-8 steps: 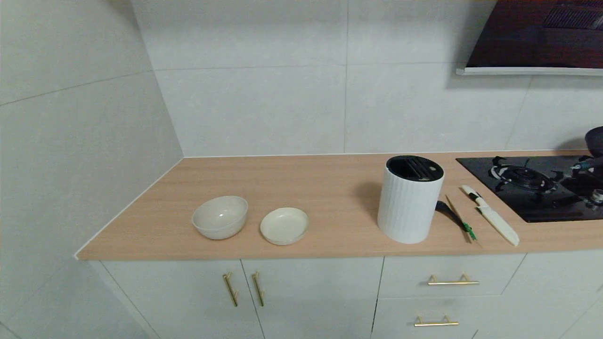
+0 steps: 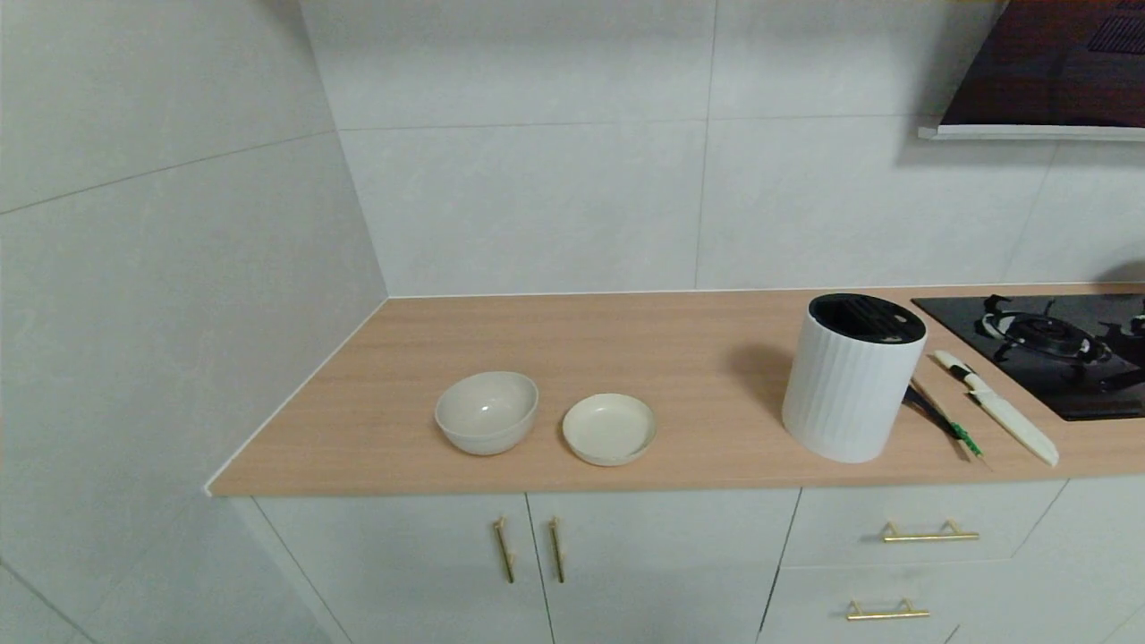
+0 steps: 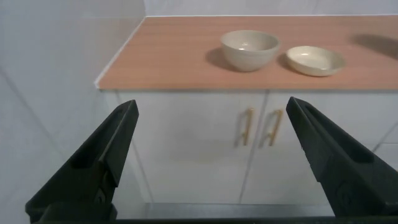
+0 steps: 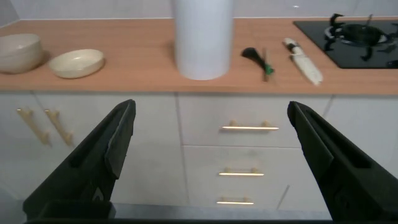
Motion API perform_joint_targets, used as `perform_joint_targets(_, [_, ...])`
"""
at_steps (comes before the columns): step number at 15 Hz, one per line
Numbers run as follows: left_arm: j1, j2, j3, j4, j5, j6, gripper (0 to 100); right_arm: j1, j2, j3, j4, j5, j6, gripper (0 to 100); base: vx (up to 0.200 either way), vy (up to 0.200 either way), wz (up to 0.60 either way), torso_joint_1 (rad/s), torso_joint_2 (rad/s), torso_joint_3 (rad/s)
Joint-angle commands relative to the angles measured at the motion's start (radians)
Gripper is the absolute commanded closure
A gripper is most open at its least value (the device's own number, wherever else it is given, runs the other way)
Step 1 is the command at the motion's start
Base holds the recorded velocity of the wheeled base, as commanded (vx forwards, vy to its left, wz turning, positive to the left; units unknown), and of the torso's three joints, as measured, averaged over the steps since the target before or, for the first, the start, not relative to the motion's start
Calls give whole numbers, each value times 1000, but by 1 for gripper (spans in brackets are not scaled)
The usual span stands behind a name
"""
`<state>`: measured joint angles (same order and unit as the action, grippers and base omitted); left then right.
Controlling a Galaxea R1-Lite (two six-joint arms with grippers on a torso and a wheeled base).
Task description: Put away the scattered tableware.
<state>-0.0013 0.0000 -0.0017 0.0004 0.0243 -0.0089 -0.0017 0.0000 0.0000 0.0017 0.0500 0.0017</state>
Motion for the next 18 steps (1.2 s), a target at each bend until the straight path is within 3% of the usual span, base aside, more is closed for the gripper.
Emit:
perform_joint_targets(1, [0,0,0,0,0,0,0,0,0,0,0,1,0,0,0,200,0,-2,-2,2])
perform_joint_targets(9, [0,0,0,0,0,0,0,0,0,0,0,-1,0,0,0,200,0,3,3,2])
perform_joint_targets(18, [0,0,0,0,0,3,0,0,0,0,0,-1,0,0,0,0,0,0,0,0])
